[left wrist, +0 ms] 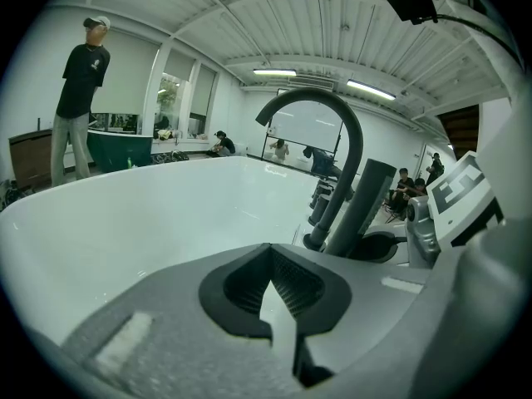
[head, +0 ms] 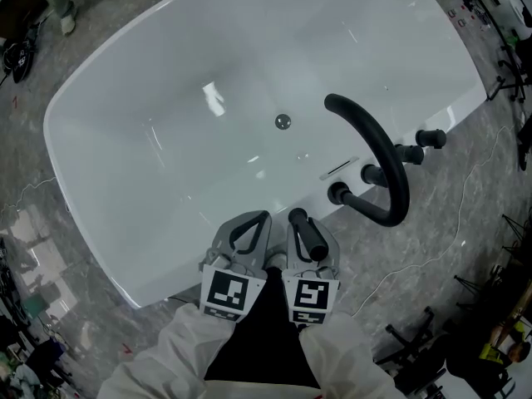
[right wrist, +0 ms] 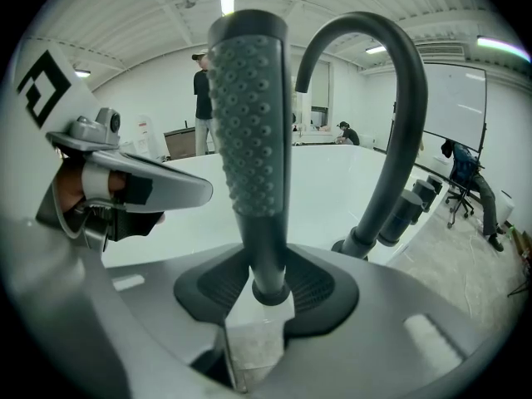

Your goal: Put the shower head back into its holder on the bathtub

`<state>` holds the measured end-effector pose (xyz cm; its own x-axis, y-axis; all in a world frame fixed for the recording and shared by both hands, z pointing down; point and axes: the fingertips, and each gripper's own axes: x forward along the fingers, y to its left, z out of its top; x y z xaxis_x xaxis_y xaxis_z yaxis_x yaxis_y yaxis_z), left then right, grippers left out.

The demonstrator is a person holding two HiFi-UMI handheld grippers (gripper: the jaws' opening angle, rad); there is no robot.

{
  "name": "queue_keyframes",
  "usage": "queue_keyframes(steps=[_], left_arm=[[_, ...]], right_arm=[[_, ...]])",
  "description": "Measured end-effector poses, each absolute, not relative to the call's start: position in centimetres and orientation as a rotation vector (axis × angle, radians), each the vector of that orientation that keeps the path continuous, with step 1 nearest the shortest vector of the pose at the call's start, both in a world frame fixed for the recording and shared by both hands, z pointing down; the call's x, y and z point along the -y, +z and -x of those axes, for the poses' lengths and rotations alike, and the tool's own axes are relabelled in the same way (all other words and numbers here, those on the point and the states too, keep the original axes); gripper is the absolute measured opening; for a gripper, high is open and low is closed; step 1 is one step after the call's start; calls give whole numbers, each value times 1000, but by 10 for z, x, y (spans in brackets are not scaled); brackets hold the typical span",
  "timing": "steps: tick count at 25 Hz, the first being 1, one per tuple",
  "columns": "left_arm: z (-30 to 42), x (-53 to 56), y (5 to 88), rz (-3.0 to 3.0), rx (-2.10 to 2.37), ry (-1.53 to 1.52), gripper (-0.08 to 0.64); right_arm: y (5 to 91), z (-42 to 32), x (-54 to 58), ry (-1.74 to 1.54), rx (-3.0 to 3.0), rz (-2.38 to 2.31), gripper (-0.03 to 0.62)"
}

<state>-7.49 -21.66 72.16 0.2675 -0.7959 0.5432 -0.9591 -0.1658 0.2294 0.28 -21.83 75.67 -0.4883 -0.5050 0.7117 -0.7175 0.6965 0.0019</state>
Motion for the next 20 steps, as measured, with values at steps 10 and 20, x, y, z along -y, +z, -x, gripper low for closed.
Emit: queue_keyframes(steps=[10,20], left_arm=[[70,210,717,-2011,1588,404,0],[71,195,704,-1989,1611,384,0]], right_arm=[[760,-4,215,507,2189,-932,192],[745,-25,201,540,2186,-955,167]])
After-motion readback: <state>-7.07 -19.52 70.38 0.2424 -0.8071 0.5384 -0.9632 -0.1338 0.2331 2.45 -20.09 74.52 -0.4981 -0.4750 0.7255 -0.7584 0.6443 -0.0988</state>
